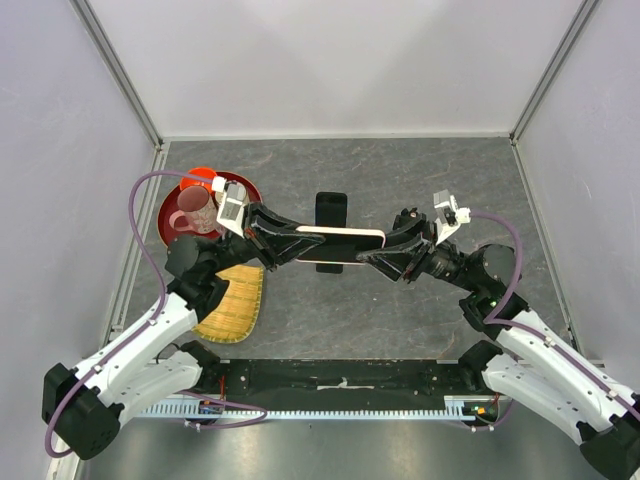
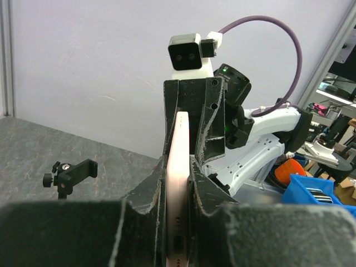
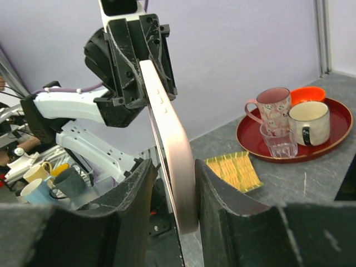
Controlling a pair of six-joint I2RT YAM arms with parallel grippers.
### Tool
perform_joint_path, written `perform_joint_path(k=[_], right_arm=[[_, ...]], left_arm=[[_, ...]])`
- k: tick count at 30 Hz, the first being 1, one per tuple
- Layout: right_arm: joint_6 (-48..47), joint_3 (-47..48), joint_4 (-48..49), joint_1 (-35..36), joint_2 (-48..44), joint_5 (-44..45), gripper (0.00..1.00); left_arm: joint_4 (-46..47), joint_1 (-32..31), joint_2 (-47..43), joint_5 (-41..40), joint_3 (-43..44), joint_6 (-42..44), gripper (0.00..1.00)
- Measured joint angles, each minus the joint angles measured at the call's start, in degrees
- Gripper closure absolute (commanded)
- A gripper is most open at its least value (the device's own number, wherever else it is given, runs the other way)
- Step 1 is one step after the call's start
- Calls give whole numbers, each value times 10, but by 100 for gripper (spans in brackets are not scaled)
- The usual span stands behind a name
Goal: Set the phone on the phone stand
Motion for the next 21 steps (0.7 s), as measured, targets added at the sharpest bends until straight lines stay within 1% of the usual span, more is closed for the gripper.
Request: perform_joint_path(k=[3,11,21], right_arm=[[18,-10,39,0,6,-8,61],[73,-45,143,0,39,-21,62],[131,-102,276,0,52,8,68]], left_arm=[[12,0,1,6,0,-6,98],[27,0,6,7,0,-11,98],[51,0,7,3,-16,-28,98]])
